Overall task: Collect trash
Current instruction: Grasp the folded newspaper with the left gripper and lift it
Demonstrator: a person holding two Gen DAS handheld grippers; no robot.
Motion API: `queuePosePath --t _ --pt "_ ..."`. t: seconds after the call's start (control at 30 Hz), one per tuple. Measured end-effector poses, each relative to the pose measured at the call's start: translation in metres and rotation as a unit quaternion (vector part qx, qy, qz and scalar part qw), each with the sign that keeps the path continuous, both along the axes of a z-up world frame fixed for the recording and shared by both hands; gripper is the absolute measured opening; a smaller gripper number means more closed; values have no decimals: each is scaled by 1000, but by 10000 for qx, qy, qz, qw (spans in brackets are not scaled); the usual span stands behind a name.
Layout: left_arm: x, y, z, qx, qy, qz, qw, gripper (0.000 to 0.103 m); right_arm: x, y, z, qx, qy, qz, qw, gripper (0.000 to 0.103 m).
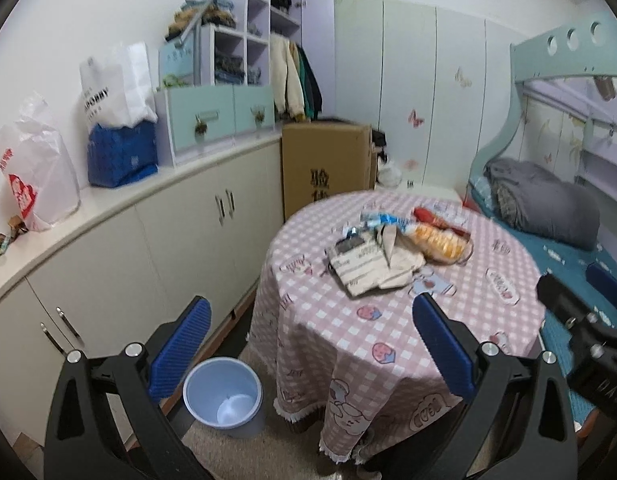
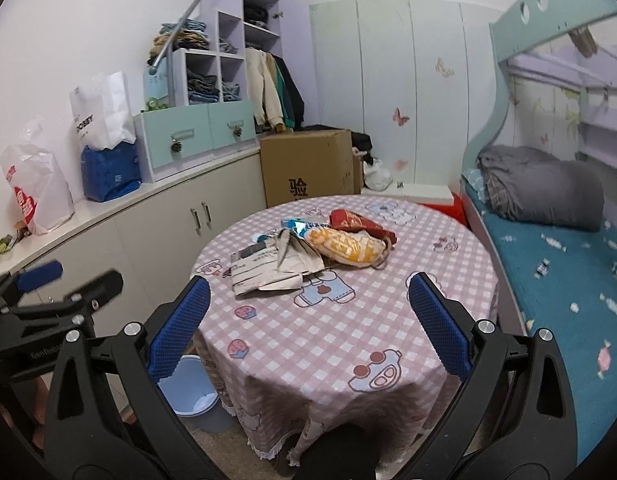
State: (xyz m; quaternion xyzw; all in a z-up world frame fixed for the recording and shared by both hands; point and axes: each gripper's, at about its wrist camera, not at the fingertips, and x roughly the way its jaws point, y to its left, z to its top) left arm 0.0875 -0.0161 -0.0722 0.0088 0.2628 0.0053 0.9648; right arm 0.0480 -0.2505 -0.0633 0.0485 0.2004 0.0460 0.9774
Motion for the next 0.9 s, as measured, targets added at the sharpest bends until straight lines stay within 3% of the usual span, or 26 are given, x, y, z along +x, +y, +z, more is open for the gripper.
queuePosePath --t 0.27,0.37,0.57,0.77,0.9 --pt "69 -12 -44 -156 713 -156 9972 99 59 -27 -35 39 571 -249 9980 97" --pt "91 -18 -58 -106 802 -180 9966 99 82 -33 -46 -31 745 -307 9967 97" --pt "125 -44 -76 584 803 -442 9941 99 119 -42 -62 -51 1017 -325 9943 97" --pt "155 -76 -102 1439 928 -846 9816 99 152 -44 -79 -42 1280 -262 9914 97" --pt "175 -83 -114 1761 994 -748 9765 99 168 -45 -86 -40 1421 -173 9897 97"
